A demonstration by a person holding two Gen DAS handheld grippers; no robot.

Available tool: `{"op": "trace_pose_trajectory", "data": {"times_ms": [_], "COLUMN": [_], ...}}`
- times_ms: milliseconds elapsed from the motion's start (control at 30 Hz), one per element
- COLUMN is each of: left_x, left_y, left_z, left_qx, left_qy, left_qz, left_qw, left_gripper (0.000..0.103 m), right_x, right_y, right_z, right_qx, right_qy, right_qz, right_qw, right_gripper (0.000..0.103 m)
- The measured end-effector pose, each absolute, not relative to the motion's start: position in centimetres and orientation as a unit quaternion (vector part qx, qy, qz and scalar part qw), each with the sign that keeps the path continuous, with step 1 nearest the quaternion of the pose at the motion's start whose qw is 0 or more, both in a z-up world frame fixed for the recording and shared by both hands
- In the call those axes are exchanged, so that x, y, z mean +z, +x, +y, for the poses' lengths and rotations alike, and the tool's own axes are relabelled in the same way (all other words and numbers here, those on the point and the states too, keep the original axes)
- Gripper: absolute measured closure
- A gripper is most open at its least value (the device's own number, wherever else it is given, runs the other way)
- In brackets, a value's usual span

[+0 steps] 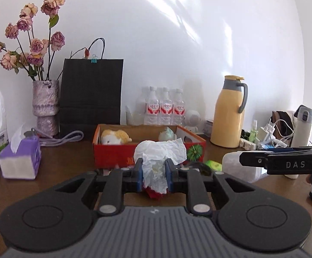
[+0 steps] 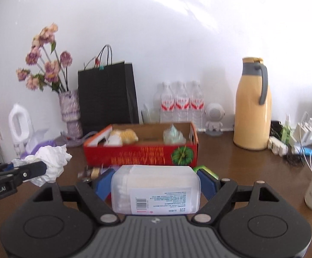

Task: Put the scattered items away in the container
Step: 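Carry the tissue and white container into the box and release both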

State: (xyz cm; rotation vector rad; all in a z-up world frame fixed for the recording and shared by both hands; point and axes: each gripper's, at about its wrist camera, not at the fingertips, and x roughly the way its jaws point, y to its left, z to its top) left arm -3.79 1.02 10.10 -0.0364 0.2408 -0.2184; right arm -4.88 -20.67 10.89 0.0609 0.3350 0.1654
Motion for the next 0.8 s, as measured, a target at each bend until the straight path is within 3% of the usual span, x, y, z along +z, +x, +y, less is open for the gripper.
{"op": "trace_pose_trajectory", "data": {"times_ms": [167, 333, 533, 700, 800], "left_x": [13.4, 13.7, 12.1, 10.9, 9.9], "left_y": [6.8, 19.6, 27.6, 31.1, 33.2], "left_z": [0.9, 0.3, 2.7, 2.2, 0.4], "left_qx": [-0.104, -0.073, -0.015, -0.024, -0.036], "left_qy": [-0.002, -0.018, -0.027, -0.003, 0.014], "left_qz": [0.144, 0.235, 0.267, 0.293, 0.316], "left_qw": [0.984, 0.969, 0.963, 0.956, 0.948], "left_gripper": [0.082, 0.081, 0.081, 0.081, 0.081], "right_x": [14.9, 16.1, 11.2, 6.4, 6.1], "right_y": [4.2, 17.2, 30.7, 36.8, 37.4], "right_z": [-21.2, -20.4, -17.2, -15.0, -14.3], "right_qx": [0.102, 0.148, 0.193, 0.135, 0.086], "right_qy": [0.034, 0.065, 0.143, 0.070, 0.018], "right_qz": [0.162, 0.223, 0.327, 0.391, 0.383], "right_qw": [0.981, 0.961, 0.914, 0.908, 0.919], "right_gripper": [0.022, 0.022, 0.022, 0.022, 0.022]}}
